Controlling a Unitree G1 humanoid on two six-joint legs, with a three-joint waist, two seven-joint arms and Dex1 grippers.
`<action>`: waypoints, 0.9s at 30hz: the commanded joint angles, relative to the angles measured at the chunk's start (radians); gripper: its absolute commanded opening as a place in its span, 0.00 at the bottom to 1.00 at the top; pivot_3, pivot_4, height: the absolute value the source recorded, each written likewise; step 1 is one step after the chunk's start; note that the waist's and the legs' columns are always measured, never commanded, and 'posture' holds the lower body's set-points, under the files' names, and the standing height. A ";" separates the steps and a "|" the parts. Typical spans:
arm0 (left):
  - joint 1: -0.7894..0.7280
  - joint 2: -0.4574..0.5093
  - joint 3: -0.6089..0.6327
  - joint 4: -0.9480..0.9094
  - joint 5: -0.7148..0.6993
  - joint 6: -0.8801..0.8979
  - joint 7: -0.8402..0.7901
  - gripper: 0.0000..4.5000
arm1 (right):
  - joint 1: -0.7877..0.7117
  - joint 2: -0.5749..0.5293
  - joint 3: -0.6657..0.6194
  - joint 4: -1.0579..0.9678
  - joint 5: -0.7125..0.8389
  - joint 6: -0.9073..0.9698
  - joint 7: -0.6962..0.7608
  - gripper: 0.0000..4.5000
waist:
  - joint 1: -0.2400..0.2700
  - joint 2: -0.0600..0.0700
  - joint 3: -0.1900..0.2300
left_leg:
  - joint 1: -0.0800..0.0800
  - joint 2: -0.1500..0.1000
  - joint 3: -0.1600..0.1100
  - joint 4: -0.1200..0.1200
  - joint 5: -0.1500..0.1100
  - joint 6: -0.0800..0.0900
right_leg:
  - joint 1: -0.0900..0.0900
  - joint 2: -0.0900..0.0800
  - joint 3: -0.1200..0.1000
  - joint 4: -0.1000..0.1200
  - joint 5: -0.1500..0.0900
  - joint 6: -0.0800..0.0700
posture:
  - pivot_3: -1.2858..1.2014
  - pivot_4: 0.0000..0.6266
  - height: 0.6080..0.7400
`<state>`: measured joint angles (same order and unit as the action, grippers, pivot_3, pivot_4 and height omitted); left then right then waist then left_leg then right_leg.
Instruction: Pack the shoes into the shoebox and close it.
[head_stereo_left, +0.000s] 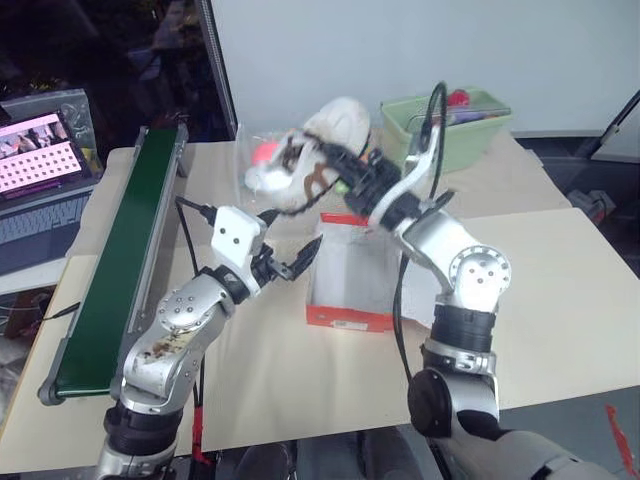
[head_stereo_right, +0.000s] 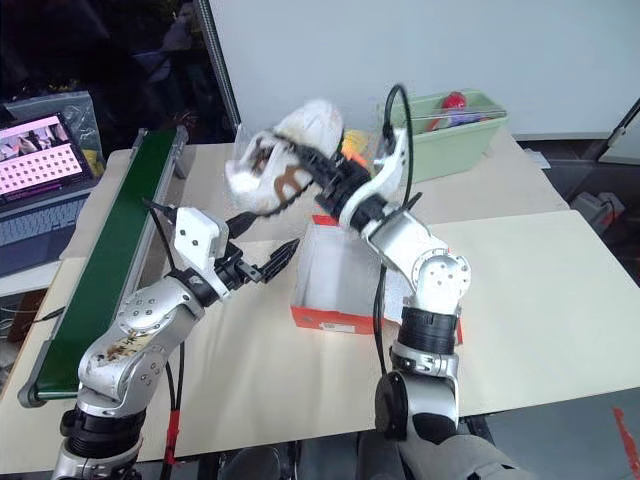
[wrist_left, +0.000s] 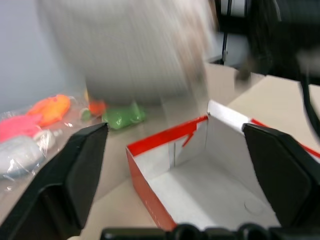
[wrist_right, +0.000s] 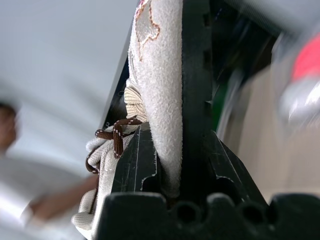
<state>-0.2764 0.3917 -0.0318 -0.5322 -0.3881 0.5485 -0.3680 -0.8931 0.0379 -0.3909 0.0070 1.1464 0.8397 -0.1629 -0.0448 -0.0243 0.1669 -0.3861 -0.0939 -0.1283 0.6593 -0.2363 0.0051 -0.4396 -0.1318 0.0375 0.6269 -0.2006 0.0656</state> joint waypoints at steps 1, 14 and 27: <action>0.015 0.023 0.030 -0.023 0.005 -0.026 -0.025 1.00 | -0.037 -0.089 -0.045 0.062 -0.047 -0.056 -0.015 0.11 | 0.002 0.000 0.000 | 0.000 0.001 0.000 0.000 0.000 0.000 | 0.000 0.000 0.000 0.000 0.000 0.000 | 0.52 0.24 1.00; 0.045 0.111 -0.039 0.076 0.078 -0.199 -0.224 1.00 | -0.234 -0.447 0.054 0.396 -0.067 0.751 -0.039 0.11 | -0.001 0.001 0.001 | 0.000 0.006 0.019 0.000 -0.003 0.006 | 0.000 0.004 0.006 -0.003 0.002 -0.004 | 0.52 0.24 1.00; 0.070 0.106 -0.061 0.046 0.089 -0.222 -0.261 1.00 | -0.195 -0.554 0.371 0.477 -0.230 0.756 0.211 0.11 | 0.001 0.001 0.001 | -0.003 0.005 0.019 0.002 -0.004 0.007 | 0.000 0.002 0.006 -0.005 0.006 0.000 | 0.52 0.24 1.00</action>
<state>-0.2080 0.4989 -0.0992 -0.4393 -0.2985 0.3397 -0.6293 -1.0510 -0.5028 -0.0301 0.4857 0.9497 1.6049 -0.0005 -0.0441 -0.0230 0.1678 -0.3886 -0.0893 -0.1087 0.6613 -0.2403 0.0121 -0.4391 -0.1293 0.0432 0.6203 -0.1950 0.0660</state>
